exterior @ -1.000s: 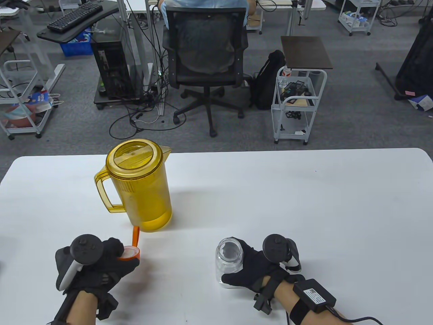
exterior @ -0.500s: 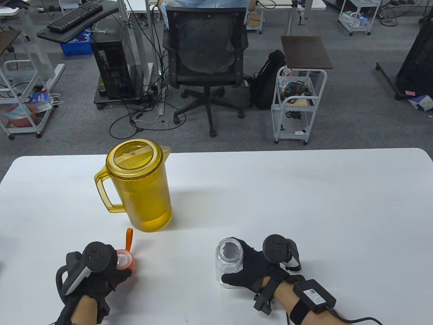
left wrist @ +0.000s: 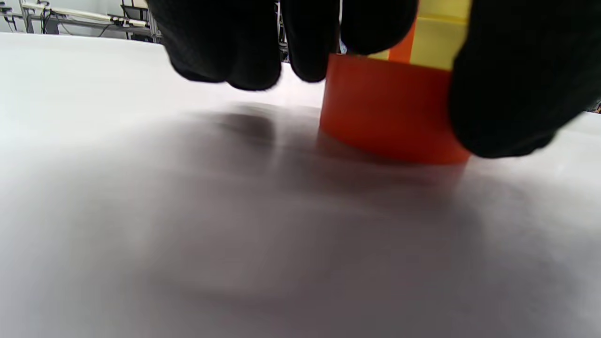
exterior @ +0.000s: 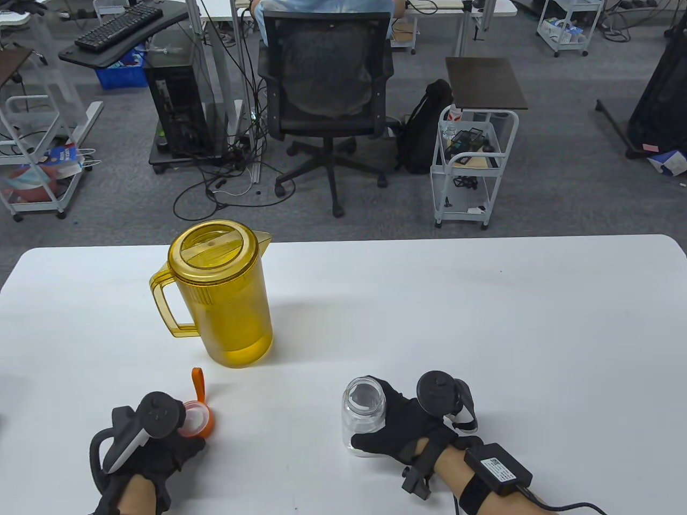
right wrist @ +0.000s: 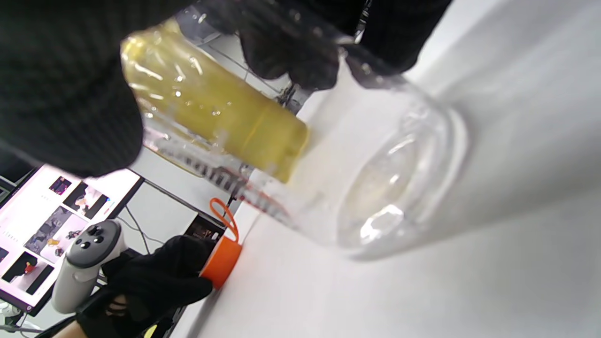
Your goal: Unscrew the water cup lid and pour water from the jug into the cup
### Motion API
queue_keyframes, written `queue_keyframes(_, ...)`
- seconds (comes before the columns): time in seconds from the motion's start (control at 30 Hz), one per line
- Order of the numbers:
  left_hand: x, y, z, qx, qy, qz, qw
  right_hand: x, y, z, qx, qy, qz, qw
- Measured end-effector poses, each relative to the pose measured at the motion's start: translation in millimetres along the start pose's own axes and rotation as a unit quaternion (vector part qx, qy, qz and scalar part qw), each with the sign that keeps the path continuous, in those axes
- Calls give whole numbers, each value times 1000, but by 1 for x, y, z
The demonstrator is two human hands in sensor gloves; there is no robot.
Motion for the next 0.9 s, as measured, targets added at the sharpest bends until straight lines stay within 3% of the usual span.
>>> queue_keyframes(0.13, 12, 11, -8, 11, 14, -8, 1000, 1, -1, -1, 5, -4, 4, 1000)
queue_keyframes(0.27, 40, 21, -21, 12, 90, 50, 995, 1, -3, -2, 9, -12, 8, 1000)
queue_keyframes(0.47, 70, 26, -36, 36, 198, 157, 967, 2, -4, -2, 9, -13, 11, 1000)
queue_keyframes(0.57, 77, 16, -38, 35, 264, 172, 948, 2, -4, -2, 9, -13, 12, 1000)
queue_keyframes(0.9, 88, -43, -29, -1, 438, 135, 889, 2, -5, -2, 12, -20, 19, 1000)
Point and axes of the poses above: the tracker on the back of each hand, its own z axis roughly to the thumb side, its own y axis roughly from the fingertips to the wrist, x = y × z, the point moved 5 cm from there along -y, roughly from the wrist to the fingertips, and after that the axes turned 1 degree about -y, right-handed, at the moved point
